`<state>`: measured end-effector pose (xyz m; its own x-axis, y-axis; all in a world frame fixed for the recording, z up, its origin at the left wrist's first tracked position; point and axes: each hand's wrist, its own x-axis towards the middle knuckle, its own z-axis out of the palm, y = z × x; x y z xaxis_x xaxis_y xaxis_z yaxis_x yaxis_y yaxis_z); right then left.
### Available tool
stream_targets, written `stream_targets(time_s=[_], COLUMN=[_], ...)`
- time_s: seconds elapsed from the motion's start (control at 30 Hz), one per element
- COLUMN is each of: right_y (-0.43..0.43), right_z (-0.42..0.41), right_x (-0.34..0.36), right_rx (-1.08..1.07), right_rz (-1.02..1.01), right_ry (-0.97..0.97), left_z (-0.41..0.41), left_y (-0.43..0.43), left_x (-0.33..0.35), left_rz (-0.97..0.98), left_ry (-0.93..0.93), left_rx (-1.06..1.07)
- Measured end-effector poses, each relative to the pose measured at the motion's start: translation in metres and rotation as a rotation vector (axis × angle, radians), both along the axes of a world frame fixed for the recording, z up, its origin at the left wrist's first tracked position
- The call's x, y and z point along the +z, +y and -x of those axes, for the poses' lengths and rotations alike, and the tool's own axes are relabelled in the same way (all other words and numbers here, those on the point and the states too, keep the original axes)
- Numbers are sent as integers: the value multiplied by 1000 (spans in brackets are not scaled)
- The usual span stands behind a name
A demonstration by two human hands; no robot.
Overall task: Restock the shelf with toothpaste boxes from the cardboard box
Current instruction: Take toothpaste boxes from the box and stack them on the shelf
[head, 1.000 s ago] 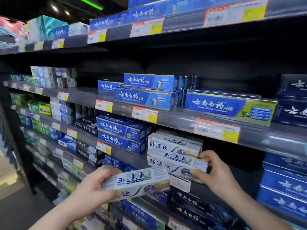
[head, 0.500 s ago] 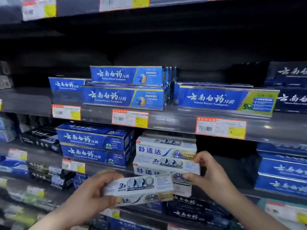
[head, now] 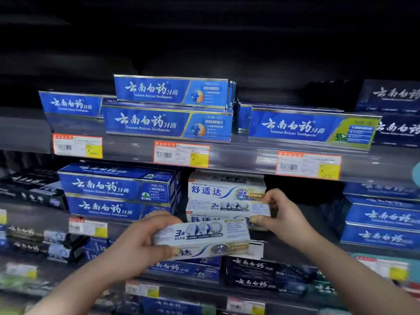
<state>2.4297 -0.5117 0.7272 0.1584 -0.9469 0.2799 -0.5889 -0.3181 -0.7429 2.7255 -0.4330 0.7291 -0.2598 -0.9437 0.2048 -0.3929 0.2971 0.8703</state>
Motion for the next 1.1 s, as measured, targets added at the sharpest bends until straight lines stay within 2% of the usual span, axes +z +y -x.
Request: stream_targets(time_s=[0.33, 0.63, 0.9, 1.1], right_y=[-2, 4, 12, 11], right_z=[2, 49, 65, 62], right_x=[-7, 4, 0, -1], right_rx=[9, -87, -116, -98], right_rz=[31, 52, 52, 28], right_ry=[48, 50, 71, 89], left_z=[10, 49, 60, 61], left_y=[-21, -54, -81, -81], left_x=[4, 34, 43, 40], left_rz=[81, 275, 180, 148], left_ry=[-40, -362, -602, -626], left_rx=[-12, 45, 104, 174])
